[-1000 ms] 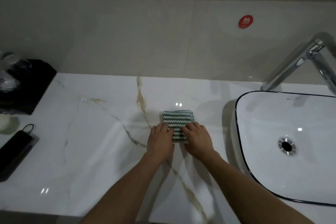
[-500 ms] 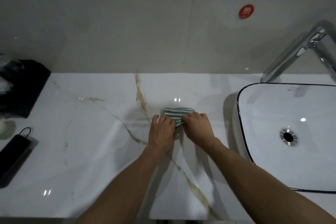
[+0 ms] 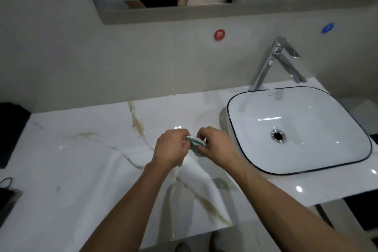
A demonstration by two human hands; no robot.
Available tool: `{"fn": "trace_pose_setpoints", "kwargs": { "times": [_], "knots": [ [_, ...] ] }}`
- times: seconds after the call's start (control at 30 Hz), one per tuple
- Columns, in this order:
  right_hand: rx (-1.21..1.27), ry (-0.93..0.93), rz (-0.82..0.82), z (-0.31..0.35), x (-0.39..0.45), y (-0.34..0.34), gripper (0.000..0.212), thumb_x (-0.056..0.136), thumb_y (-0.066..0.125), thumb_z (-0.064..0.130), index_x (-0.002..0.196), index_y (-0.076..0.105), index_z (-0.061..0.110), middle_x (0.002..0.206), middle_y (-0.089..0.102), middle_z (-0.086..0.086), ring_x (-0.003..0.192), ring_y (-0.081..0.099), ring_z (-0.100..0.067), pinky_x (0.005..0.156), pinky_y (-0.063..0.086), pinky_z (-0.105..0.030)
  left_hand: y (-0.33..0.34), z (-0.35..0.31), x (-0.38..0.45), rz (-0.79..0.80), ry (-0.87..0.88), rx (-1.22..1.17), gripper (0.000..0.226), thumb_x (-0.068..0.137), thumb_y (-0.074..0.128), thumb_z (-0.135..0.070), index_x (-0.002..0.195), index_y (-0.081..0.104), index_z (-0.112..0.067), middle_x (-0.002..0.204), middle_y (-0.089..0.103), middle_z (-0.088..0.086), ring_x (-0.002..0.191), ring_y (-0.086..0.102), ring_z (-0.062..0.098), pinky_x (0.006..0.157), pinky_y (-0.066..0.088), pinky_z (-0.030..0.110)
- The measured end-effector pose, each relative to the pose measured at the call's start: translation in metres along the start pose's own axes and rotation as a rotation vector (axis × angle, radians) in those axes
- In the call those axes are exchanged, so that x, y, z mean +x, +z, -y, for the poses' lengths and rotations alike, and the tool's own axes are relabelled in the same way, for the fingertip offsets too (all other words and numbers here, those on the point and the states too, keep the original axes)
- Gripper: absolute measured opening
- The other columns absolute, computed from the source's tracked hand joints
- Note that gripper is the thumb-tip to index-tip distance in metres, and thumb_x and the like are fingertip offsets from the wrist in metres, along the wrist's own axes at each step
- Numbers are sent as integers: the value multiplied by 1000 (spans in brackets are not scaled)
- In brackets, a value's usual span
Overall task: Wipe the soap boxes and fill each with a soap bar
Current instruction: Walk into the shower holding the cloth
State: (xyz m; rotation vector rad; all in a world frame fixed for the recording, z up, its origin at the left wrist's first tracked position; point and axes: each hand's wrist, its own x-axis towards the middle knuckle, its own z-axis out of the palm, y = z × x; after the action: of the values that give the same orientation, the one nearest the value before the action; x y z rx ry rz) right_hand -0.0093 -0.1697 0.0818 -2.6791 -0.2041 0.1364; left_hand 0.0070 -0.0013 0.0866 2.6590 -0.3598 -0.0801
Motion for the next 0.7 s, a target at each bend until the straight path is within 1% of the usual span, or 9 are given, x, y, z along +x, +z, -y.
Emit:
{"fn": "trace_pose_setpoints", "kwargs": {
  "times": [0.07, 0.17, 0.23, 0.33, 0.43, 0.57, 0.7],
  "knots": [
    [8, 47, -58, -4, -23, -10, 12, 89, 64, 27, 96, 66, 18, 92, 66, 0, 85, 60, -24, 66, 46, -36, -3, -16, -11, 1, 52, -31, 14, 89, 54, -29, 90, 68, -24, 80, 67, -3, 77, 61, 20, 64, 46, 33],
    [60, 122, -122, -15, -61, -30, 9, 91, 60, 21, 93, 69, 18, 90, 69, -1, 84, 61, -24, 65, 48, -37, -6, -45, -24, 11, 150, -43, 15, 89, 56, -33, 89, 67, -24, 79, 69, -4, 77, 62, 21, 65, 48, 34],
    [79, 169, -138, -27, -87, -48, 8, 91, 60, 20, 92, 69, 19, 89, 69, 0, 84, 61, -24, 65, 47, -37, -9, -69, -32, 9, 212, -29, 15, 90, 57, -36, 92, 67, -25, 82, 70, -5, 78, 63, 20, 67, 50, 35],
    [111, 223, -176, -49, -128, -74, 8, 92, 61, 19, 92, 69, 17, 89, 68, -1, 86, 60, -24, 71, 48, -40, -7, -114, -45, -21, 321, -26, 13, 91, 58, -36, 94, 66, -26, 84, 71, -6, 78, 63, 18, 68, 51, 36],
    [155, 286, -270, -74, -174, -97, 10, 92, 61, 17, 96, 70, 15, 93, 69, -3, 89, 60, -23, 78, 47, -41, 4, -166, -57, -8, 423, -37, 12, 92, 57, -35, 94, 65, -27, 85, 69, -8, 79, 62, 16, 67, 51, 37],
    [209, 367, -402, -117, -246, -123, 6, 92, 63, 17, 92, 69, 17, 83, 68, 2, 79, 60, -18, 72, 49, -41, 30, -240, -73, 32, 543, -45, 12, 95, 55, -34, 97, 64, -27, 90, 66, -8, 85, 60, 17, 71, 49, 39],
    [226, 461, -445, -170, -325, -148, 6, 94, 65, 25, 93, 70, 23, 80, 70, 4, 74, 63, -13, 69, 52, -40, 62, -318, -91, 101, 653, -31, 16, 96, 54, -39, 102, 65, -29, 94, 69, -9, 90, 61, 15, 74, 47, 36]
  ]
}}
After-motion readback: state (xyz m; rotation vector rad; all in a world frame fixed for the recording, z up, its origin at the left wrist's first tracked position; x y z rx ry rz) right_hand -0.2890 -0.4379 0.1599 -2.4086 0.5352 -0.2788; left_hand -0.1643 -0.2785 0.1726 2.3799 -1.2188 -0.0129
